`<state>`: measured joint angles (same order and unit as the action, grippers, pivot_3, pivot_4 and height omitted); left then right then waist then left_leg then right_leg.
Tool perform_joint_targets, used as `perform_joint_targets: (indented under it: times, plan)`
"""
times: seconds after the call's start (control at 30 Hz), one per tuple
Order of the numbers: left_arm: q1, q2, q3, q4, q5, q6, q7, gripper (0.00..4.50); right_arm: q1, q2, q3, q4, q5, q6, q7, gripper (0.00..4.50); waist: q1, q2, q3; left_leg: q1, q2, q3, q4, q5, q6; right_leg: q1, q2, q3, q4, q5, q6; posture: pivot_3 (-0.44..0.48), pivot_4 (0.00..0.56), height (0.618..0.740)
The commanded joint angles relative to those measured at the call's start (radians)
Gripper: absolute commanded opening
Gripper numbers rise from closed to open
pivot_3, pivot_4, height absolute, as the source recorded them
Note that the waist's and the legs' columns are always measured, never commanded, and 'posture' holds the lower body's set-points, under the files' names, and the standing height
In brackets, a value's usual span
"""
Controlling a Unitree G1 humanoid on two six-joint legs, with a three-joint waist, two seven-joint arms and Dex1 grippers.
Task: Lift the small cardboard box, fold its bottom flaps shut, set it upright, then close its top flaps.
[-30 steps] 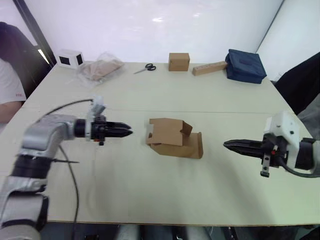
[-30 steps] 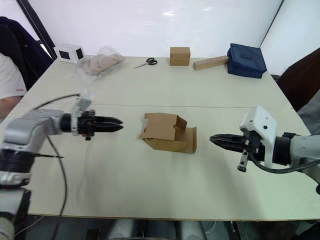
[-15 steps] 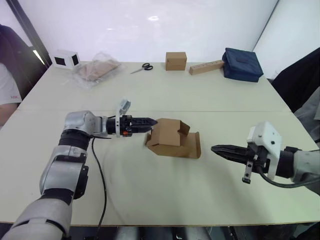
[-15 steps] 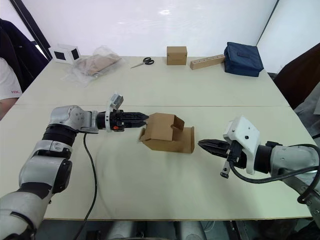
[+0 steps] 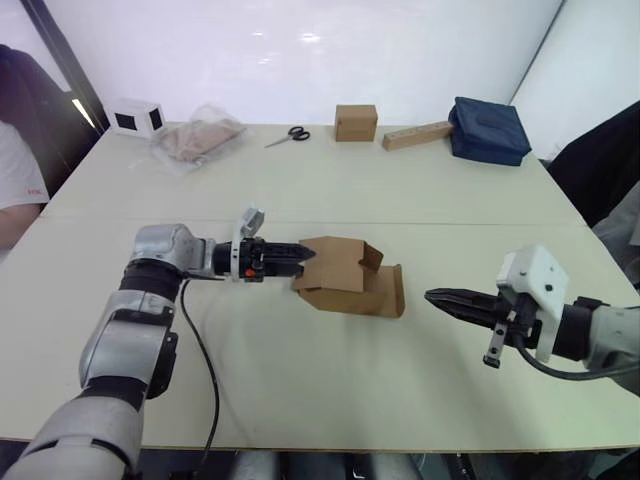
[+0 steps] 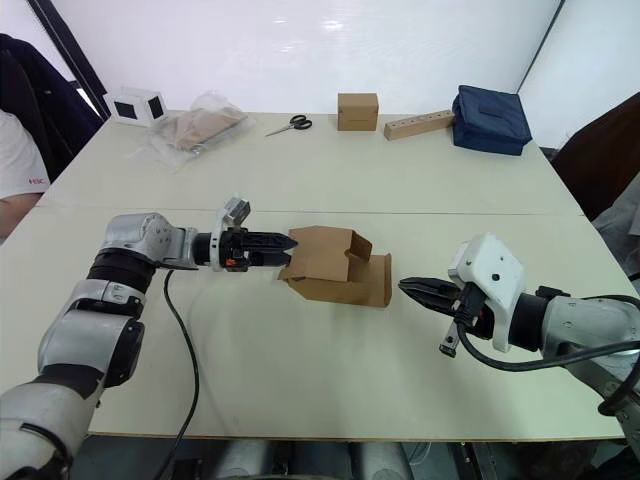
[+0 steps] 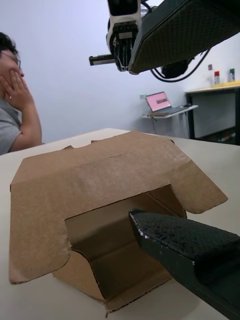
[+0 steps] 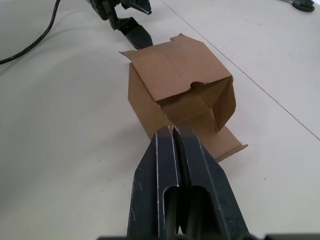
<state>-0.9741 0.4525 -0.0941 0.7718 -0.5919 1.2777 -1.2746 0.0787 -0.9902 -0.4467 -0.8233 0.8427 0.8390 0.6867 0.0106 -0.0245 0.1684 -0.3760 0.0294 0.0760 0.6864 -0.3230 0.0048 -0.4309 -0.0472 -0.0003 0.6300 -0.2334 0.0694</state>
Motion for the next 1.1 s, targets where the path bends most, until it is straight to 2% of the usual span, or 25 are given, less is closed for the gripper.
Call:
perform_joint_targets:
  times: [0.03,0.6,0.7,0.83,1.03,1.1]
  plan:
    - [-0.029,-0.067,0.011,0.055,0.014,-0.043,-0.007,4.45,-0.015,-0.011,-0.024,-0.026,0.010,-0.006,-0.008,0.00,0.003,0.000,0.000,0.000,0.000,0.000,0.000,0.000,0.000,0.000,0.000,0.000,0.000,0.000,0.000,0.000,0.150,0.740]
    - [-0.153,-0.161,0.016,0.313,0.130,-0.166,-0.124,4.45,0.051,-0.010,-0.095,-0.101,0.063,0.034,-0.062,0.00,0.000,-0.001,0.000,-0.001,-0.002,-0.001,0.000,0.000,0.000,0.000,0.000,0.000,-0.001,0.000,0.000,0.000,0.150,0.740]
    - [-0.164,-0.177,0.023,0.339,0.150,-0.186,-0.134,3.77,0.062,-0.010,-0.104,-0.113,0.068,0.037,-0.072,0.00,0.002,-0.001,0.000,-0.001,-0.002,-0.001,0.000,0.000,0.000,0.000,0.000,0.000,-0.001,0.000,0.000,0.000,0.150,0.740]
    - [-0.176,-0.187,0.044,0.366,0.163,-0.199,-0.137,2.13,0.075,-0.010,-0.115,-0.127,0.084,0.040,-0.085,0.00,0.001,-0.001,0.000,-0.001,-0.002,-0.001,0.000,0.000,0.000,0.000,0.000,0.000,-0.001,0.000,0.000,0.000,0.150,0.740]
    - [-0.177,-0.194,0.054,0.377,0.186,-0.208,-0.155,0.01,0.090,-0.013,-0.123,-0.141,0.093,0.042,-0.099,0.00,0.000,-0.001,0.000,-0.001,-0.002,-0.001,0.000,0.000,0.000,0.000,0.000,0.000,0.000,0.000,0.000,0.000,0.150,0.740]
    - [-0.177,-0.194,0.053,0.375,0.192,-0.202,-0.168,0.01,0.092,-0.014,-0.122,-0.142,0.097,0.042,-0.104,0.00,0.001,-0.001,0.000,-0.001,-0.002,-0.001,0.000,0.000,0.000,0.000,0.000,0.000,0.000,0.000,0.000,0.000,0.150,0.740]
